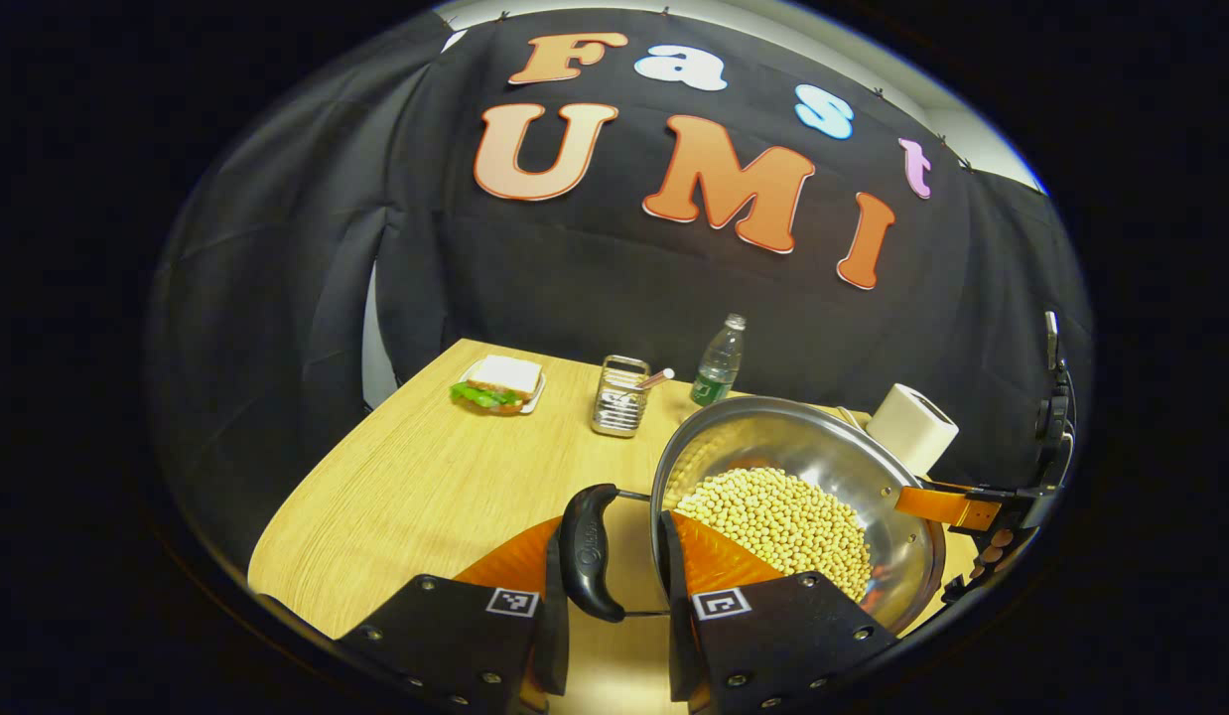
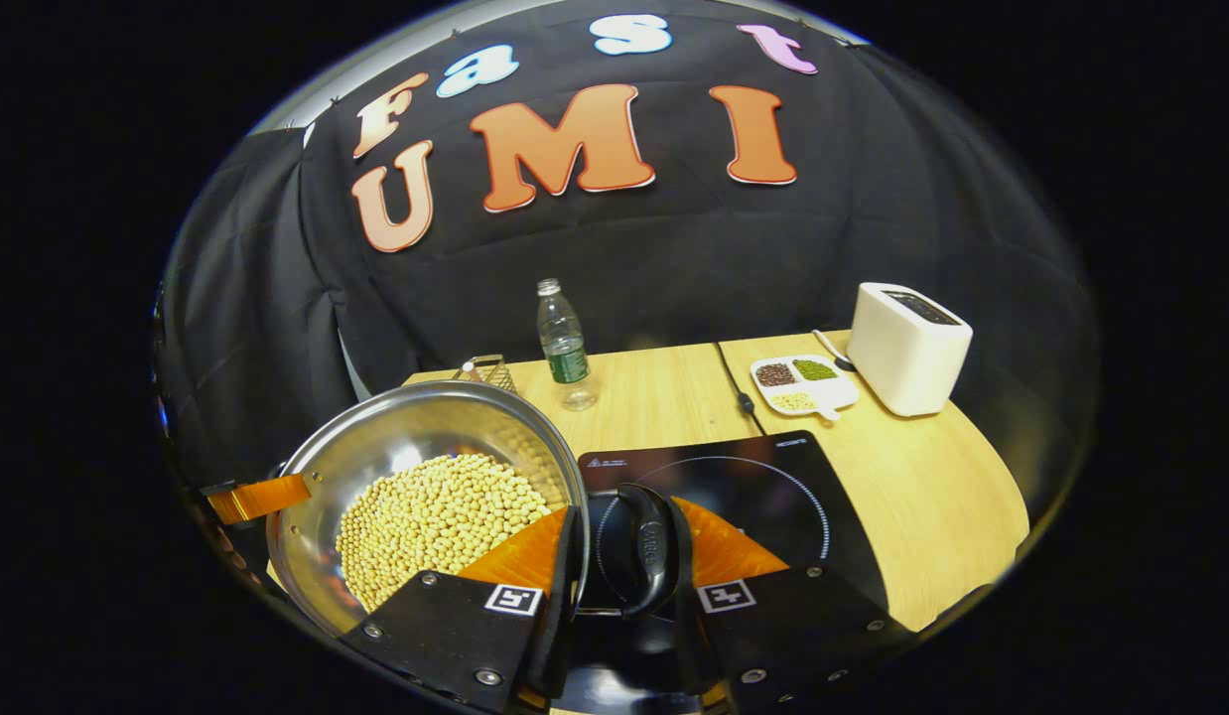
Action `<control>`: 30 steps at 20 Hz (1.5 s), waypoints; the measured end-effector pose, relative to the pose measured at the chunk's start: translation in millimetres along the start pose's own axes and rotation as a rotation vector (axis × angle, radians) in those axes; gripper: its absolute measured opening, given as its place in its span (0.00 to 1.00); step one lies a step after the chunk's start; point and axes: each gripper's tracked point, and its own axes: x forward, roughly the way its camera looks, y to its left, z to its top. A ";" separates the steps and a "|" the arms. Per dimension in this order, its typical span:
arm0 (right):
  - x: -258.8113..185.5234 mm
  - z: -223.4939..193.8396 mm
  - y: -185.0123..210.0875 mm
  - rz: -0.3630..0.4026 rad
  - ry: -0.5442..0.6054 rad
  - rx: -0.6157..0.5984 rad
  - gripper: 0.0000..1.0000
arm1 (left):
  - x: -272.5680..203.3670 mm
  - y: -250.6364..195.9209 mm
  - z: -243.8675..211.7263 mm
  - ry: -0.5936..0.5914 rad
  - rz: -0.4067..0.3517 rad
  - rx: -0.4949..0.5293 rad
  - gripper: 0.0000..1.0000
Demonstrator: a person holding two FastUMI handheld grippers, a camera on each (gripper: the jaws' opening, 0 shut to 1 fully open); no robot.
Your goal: First push the handle of the pot to place it horizontally, then grasp the pot with both hands and set it on the induction cooktop.
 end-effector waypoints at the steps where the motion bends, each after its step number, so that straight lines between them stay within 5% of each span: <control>1: -2.7 1.9 -9.2 -0.007 -0.006 0.005 0.42 | 0.0 -10.1 0.7 0.000 -0.009 0.006 0.41; 19: 0.0 5.0 -174.4 -0.090 0.046 0.064 0.43 | 46.6 -182.1 -37.9 0.080 -0.084 0.079 0.42; 30: 20.8 -19.6 -216.8 -0.128 0.135 0.068 0.43 | 86.3 -214.6 -69.1 0.144 -0.105 0.089 0.41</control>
